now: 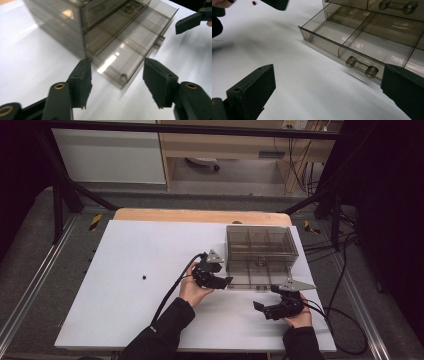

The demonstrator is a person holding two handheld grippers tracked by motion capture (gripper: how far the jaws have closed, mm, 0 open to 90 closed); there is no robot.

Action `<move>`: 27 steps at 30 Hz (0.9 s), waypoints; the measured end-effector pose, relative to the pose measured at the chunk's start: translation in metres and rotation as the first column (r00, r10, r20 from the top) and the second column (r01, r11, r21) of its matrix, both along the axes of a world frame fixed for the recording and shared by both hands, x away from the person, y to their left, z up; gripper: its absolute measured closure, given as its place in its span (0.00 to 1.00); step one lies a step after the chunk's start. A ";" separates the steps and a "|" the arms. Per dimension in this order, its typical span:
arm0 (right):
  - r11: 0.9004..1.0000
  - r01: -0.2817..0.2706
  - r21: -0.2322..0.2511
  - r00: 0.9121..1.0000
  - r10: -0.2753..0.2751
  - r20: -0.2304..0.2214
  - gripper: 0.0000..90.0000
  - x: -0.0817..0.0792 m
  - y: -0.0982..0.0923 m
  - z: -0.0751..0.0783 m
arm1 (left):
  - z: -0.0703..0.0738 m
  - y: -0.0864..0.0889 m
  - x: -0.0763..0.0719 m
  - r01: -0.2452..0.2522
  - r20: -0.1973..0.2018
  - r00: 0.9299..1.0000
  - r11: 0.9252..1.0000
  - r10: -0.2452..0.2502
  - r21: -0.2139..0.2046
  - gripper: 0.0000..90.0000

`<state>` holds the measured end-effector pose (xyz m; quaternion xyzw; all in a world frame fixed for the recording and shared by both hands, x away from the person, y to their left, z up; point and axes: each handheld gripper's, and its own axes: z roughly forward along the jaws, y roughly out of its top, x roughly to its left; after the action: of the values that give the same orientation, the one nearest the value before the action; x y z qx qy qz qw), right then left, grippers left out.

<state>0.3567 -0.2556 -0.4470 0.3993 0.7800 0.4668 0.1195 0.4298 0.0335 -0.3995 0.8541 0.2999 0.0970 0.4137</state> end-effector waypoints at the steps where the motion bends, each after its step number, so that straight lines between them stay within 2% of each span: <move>1: 1.000 0.001 0.000 1.000 -0.001 0.002 0.00 0.000 0.000 0.000 | 0.001 0.005 0.000 -0.005 -0.004 1.000 1.000 0.005 -0.001 0.41; 4: 1.000 0.002 0.001 1.000 -0.002 0.000 0.00 0.000 0.000 0.000 | 0.001 0.020 -0.001 -0.015 0.003 1.000 1.000 0.014 0.018 0.34; 9: 1.000 0.003 0.000 1.000 -0.003 0.000 0.00 0.000 0.000 0.000 | -0.001 0.046 -0.004 -0.059 0.015 0.998 0.998 0.058 0.027 0.22; 15: 1.000 0.003 -0.004 1.000 -0.003 -0.001 0.00 0.000 0.000 -0.001 | -0.007 0.080 -0.007 -0.126 0.011 0.992 0.990 0.126 0.065 0.11; 22: 1.000 0.006 -0.004 1.000 -0.006 -0.001 0.00 0.000 0.000 -0.001 | -0.009 0.116 -0.014 -0.182 0.027 0.983 0.981 0.180 0.061 0.06; 27: 1.000 0.007 -0.001 1.000 -0.007 -0.002 0.00 0.000 0.000 -0.001 | -0.013 0.136 -0.020 -0.203 0.029 0.979 0.977 0.201 0.070 0.06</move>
<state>0.3569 -0.2554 -0.4476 0.4023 0.7791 0.4654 0.1203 0.4103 0.1695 -0.4129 0.8326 0.3769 0.1585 0.3735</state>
